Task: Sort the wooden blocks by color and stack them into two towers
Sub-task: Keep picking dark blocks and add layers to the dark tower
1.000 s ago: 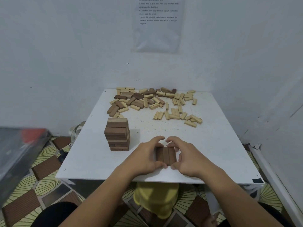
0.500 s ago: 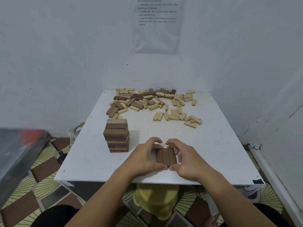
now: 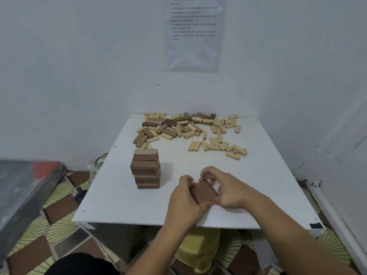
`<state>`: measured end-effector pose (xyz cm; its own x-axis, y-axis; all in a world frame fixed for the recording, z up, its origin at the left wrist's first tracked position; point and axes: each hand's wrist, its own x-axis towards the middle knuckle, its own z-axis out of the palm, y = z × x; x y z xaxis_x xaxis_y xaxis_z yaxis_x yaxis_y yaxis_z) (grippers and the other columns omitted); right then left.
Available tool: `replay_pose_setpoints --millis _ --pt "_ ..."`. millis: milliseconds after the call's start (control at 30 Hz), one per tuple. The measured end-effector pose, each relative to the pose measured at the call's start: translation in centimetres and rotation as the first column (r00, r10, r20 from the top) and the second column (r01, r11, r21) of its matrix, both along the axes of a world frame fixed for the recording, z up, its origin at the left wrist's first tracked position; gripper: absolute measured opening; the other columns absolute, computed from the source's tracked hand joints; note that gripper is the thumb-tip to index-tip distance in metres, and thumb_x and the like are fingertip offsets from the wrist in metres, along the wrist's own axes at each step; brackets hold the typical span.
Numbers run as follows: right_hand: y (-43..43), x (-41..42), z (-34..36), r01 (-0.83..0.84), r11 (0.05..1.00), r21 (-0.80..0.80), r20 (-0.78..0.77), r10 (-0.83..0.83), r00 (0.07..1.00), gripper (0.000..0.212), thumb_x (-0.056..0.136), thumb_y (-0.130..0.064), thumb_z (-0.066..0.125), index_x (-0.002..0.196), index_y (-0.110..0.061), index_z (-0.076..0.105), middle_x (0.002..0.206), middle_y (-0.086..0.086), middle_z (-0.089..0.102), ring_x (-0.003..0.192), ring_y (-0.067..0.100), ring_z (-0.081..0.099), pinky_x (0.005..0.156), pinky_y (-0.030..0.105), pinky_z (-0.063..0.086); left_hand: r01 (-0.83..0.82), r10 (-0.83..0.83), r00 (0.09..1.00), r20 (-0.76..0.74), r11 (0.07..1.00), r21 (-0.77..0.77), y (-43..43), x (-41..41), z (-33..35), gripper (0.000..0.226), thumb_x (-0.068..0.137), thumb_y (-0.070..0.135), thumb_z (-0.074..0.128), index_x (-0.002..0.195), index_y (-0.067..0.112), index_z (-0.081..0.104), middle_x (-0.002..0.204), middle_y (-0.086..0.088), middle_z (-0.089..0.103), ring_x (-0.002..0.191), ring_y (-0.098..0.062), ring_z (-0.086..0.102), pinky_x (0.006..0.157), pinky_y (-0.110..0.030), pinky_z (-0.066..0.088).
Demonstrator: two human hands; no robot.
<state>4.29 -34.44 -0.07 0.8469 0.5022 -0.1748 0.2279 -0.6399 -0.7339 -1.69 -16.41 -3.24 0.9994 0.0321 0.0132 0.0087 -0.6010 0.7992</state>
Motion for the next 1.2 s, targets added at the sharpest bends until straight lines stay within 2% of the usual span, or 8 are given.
replay_pose_setpoints --millis 100,200,367,533,767,900,1033,1200 --pt "-1.1 -0.9 -0.5 0.077 0.997 0.024 -0.013 -0.077 0.997 0.095 0.073 -0.012 0.084 0.136 -0.061 0.032 0.140 -0.016 0.044 0.094 0.009 0.061 0.082 0.031 0.059 0.040 -0.042 0.997 -0.061 0.998 -0.042 0.5 0.1 0.6 0.094 0.072 0.050 0.088 0.142 0.033 0.029 0.124 0.016 0.052 0.112 -0.006 0.052 0.089 -0.019 0.039" --pt "-1.3 -3.3 -1.4 0.199 0.980 0.020 0.067 -0.199 0.978 0.097 0.077 -0.032 0.084 0.145 -0.059 0.020 0.145 -0.017 0.037 0.127 0.010 0.044 0.105 0.030 0.046 0.079 -0.094 0.989 -0.112 0.989 -0.128 1.7 0.1 0.9 0.067 0.093 0.045 0.072 0.144 0.039 0.029 0.140 0.013 0.054 0.129 -0.007 0.050 0.105 -0.027 0.039" --pt "3.7 -6.4 -3.1 0.464 0.874 -0.143 0.306 -0.407 0.861 0.085 0.075 -0.073 0.062 0.146 -0.037 0.031 0.137 -0.010 0.037 0.127 0.019 0.033 0.108 0.036 0.034 0.058 -0.089 0.989 -0.120 0.969 -0.239 2.6 0.2 0.5 0.037 0.105 0.026 0.054 0.137 0.040 0.040 0.148 0.007 0.055 0.136 -0.005 0.050 0.117 -0.039 0.042" --pt "4.7 -5.7 -3.6 0.441 0.887 -0.135 0.388 -0.362 0.847 0.055 0.080 -0.054 0.056 0.132 -0.038 0.048 0.119 -0.010 0.046 0.110 0.020 0.045 0.095 0.036 0.042 0.061 -0.083 0.993 -0.082 0.967 -0.247 2.6 -0.3 -0.1 0.035 0.104 0.020 0.054 0.134 0.036 0.046 0.143 0.013 0.055 0.138 0.000 0.047 0.118 -0.030 0.039" --pt "-0.1 -2.5 -1.9 -0.014 0.993 -0.120 0.234 0.042 0.971 0.059 0.079 -0.039 0.075 0.133 -0.042 0.052 0.126 -0.025 0.050 0.119 0.008 0.042 0.105 0.037 0.039 0.052 -0.069 0.996 -0.061 0.970 -0.239 2.7 -0.5 -0.1 0.031 0.107 0.028 0.050 0.137 0.038 0.048 0.141 0.016 0.054 0.133 -0.001 0.048 0.110 -0.021 0.040" --pt "0.2 -3.2 -2.2 0.141 0.990 0.029 0.169 -0.143 0.975 0.081 0.087 -0.039 0.078 0.154 -0.041 0.032 0.148 -0.028 0.032 0.142 -0.003 0.026 0.121 0.029 0.025 -0.037 0.023 0.998 -0.052 0.956 -0.291 1.5 -0.5 0.7 0.031 0.112 0.039 0.035 0.139 0.035 0.049 0.135 0.022 0.053 0.122 0.019 0.044 0.089 0.004 0.032" --pt "3.4 -4.2 -3.1 0.592 0.627 0.505 -0.195 -0.586 0.787 0.055 0.107 -0.036 0.048 0.159 -0.028 0.032 0.156 -0.021 0.036 0.146 0.002 0.032 0.119 0.025 0.026 -0.106 0.091 0.994 -0.058 0.909 -0.404 -0.4 0.9 1.2 0.052 0.109 0.054 0.018 0.151 0.034 0.043 0.145 0.027 0.045 0.127 0.026 0.034 0.103 0.002 0.022" --pt "6.0 -3.8 -2.8 0.717 0.384 0.582 -0.415 -0.618 0.667 0.052 0.109 -0.051 0.033 0.153 -0.027 0.043 0.151 -0.014 0.046 0.141 0.006 0.040 0.118 0.028 0.030 -0.158 0.058 0.978 -0.198 0.830 -0.535 -2.8 2.0 1.5 0.071 0.102 0.066 0.016 0.161 0.030 0.033 0.162 0.016 0.037 0.148 -0.002 0.030 0.126 -0.030 0.019"
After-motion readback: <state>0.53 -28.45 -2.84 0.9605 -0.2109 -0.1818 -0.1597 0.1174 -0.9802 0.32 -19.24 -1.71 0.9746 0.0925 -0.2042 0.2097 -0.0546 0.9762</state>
